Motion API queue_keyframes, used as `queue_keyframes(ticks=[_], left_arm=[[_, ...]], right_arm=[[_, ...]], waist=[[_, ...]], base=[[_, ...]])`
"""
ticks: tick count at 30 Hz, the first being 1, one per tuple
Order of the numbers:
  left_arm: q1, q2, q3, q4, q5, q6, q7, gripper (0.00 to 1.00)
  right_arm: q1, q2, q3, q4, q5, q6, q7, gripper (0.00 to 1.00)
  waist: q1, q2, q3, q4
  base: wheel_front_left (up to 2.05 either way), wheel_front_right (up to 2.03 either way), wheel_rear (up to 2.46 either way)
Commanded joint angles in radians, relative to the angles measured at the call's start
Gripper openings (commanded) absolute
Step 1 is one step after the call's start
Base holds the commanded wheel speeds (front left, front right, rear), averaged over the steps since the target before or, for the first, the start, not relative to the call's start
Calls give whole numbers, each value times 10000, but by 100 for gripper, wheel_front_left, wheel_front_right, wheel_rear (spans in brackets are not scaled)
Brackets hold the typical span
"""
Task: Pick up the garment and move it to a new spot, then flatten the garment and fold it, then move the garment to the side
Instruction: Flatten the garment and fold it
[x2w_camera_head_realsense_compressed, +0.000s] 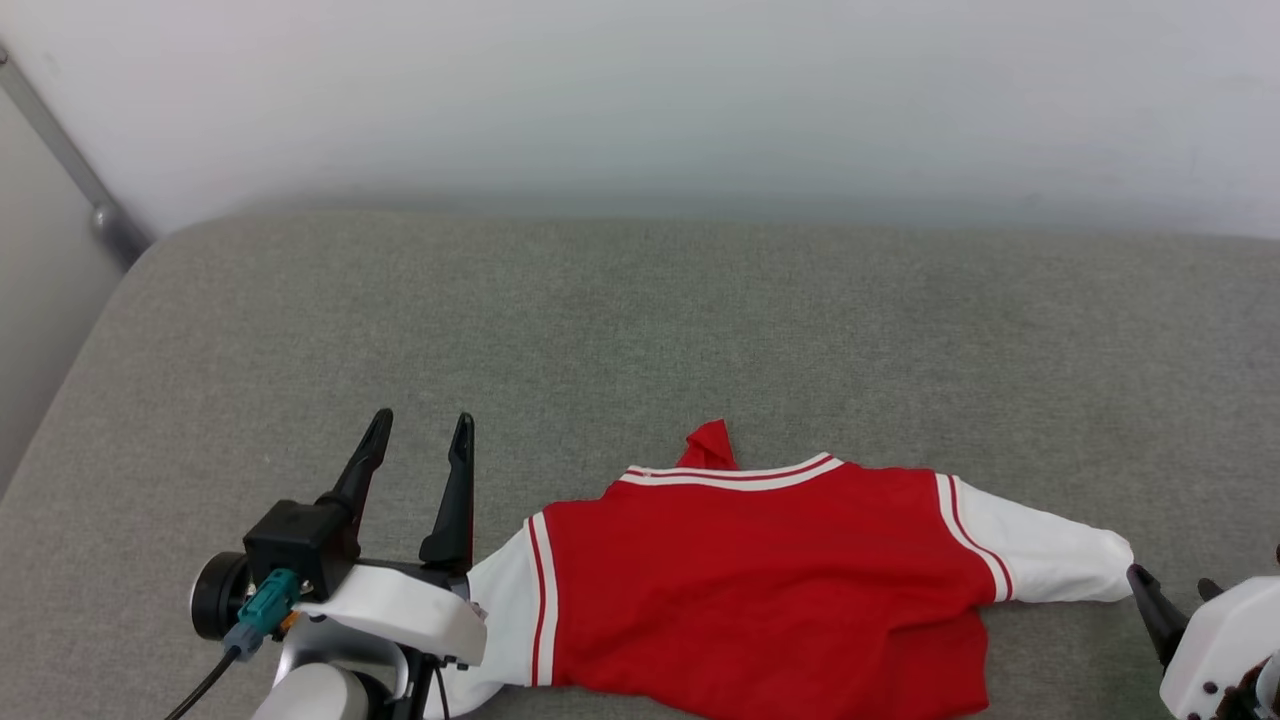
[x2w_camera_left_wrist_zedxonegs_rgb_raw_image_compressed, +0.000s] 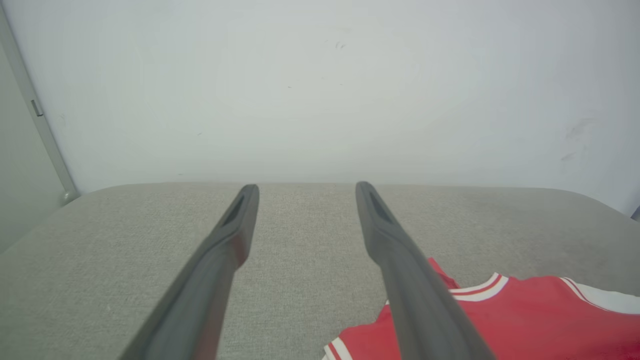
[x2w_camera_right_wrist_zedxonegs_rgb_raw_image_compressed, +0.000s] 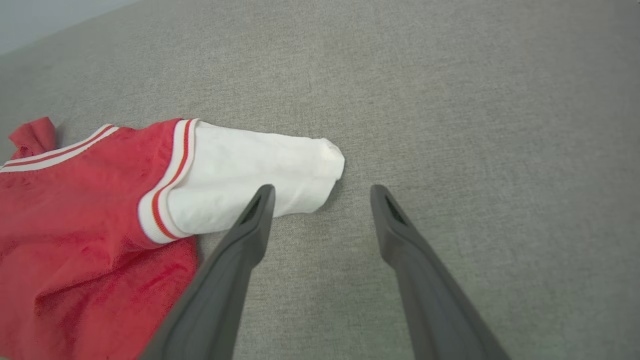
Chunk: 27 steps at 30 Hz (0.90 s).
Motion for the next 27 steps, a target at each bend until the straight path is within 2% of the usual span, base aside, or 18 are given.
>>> queue_keyframes(ticks=[1,7,11,16,17,18,19,23,27], left_arm=[[-214,-13,1,-152,84,38,-74,100],[-645,-148,-27,-425,201,5,-203,100],[-891,-247,-68,-385,245,-74,-273,100],[-1045,-295,-91,-160,211,-197,-324,100],[-1074,-283,-90,-20,202,-239,-345,100],[-1074,-283,-90,-20,202,-239,-345,100],[-1105,-199,-146,150,289,-229,-287,100],[-1072,-153,-171,301,259,-174,-159,100],[-931,149,-119,468,-36,-372,411,100]], right_arm=[[-462,-213,-40,237,195,-2,748,100],[-1748,-739,-13,859,564,-3,2897,100],[-2404,-961,-64,1494,513,-3,3536,100],[-2558,-751,-83,2324,523,-3,4148,100],[-2469,-572,-11,2670,606,-2,4487,77],[-2469,-572,-11,2670,606,-2,4487,77],[-2442,-378,-11,2885,730,0,4675,0],[-2522,-442,96,2765,762,-2,4421,0],[-2672,-718,181,2276,702,-2,3825,0]], waist=[[0,0,455,226],[0,0,1281,477],[0,0,1670,632],[0,0,1884,753],[0,0,1931,780],[0,0,1931,780],[0,0,1939,787],[0,0,1876,736],[0,0,1617,591]], base=[[0,0,0],[0,0,0],[0,0,0],[0,0,0],[0,0,0],[0,0,0],[0,0,0],[0,0,0],[0,0,0]])
